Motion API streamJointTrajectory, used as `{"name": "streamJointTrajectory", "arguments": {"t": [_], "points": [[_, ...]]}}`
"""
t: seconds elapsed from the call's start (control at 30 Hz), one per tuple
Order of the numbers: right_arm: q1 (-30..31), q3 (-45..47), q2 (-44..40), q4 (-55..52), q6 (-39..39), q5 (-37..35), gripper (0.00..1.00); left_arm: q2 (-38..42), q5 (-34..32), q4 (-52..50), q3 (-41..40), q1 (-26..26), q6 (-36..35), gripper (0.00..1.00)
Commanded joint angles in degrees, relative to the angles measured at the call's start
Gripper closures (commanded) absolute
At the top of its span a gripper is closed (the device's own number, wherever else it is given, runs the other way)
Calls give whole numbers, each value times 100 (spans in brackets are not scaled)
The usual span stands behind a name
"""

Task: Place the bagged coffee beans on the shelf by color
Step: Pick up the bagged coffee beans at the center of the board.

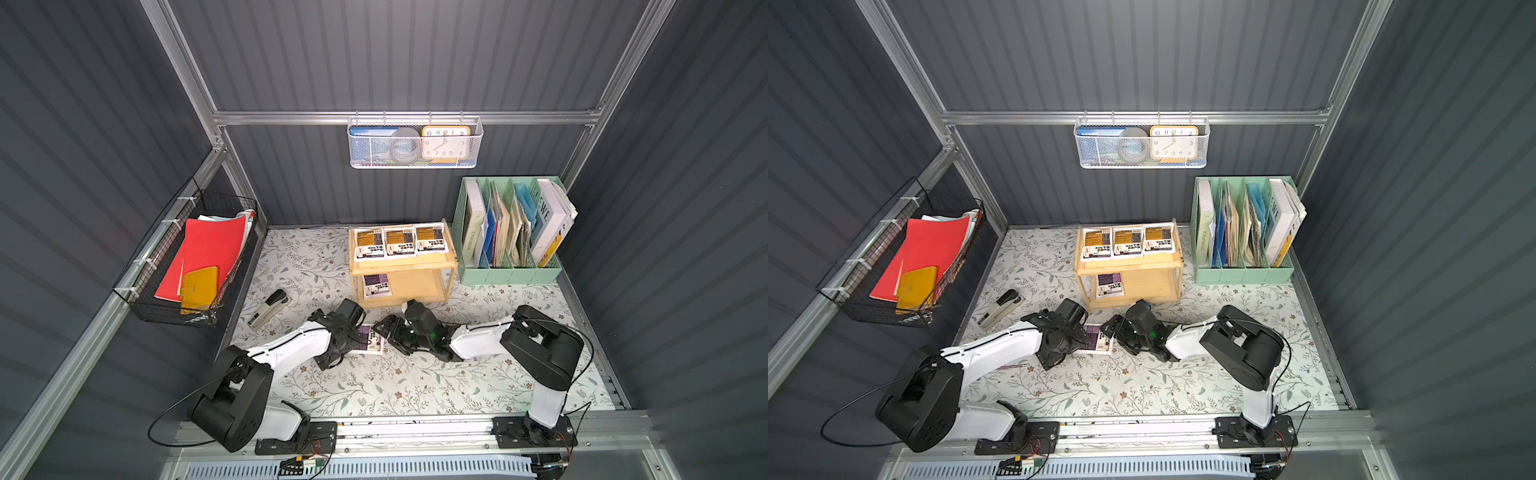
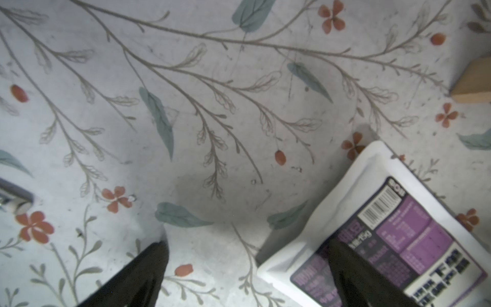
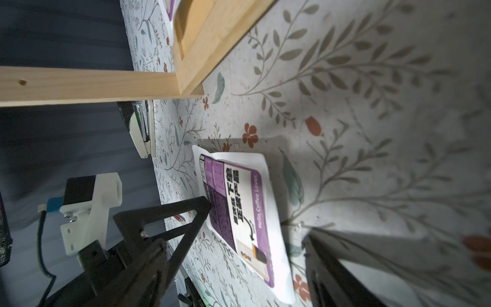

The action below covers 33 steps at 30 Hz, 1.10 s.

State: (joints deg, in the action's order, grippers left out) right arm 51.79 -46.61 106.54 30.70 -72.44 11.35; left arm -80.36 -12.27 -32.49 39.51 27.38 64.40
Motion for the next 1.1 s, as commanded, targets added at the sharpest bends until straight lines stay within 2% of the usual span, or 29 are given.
{"name": "streamJointTrajectory", "arguments": {"t": [0.0,0.23,0.33,0.5,0.57,0.93,1.07], "points": [[-11,-27,278,-97,-28,112,16,-138,104,-67,-54,-31,95,0],[-12,-63,598,400,-323,218,16,-330,178,1,37,-25,-46,0],[-20,-35,819,785,-541,494,17,-326,186,-4,42,-32,-81,0],[-22,89,1108,1407,-853,538,24,-287,172,23,24,-28,-94,0],[-15,95,1159,1467,-885,536,31,-262,165,32,10,-30,-103,0],[-56,360,843,1340,-771,406,83,152,181,69,-71,-30,-92,0],[-71,657,454,1330,-763,236,95,601,90,-112,105,-29,-88,0]]}}
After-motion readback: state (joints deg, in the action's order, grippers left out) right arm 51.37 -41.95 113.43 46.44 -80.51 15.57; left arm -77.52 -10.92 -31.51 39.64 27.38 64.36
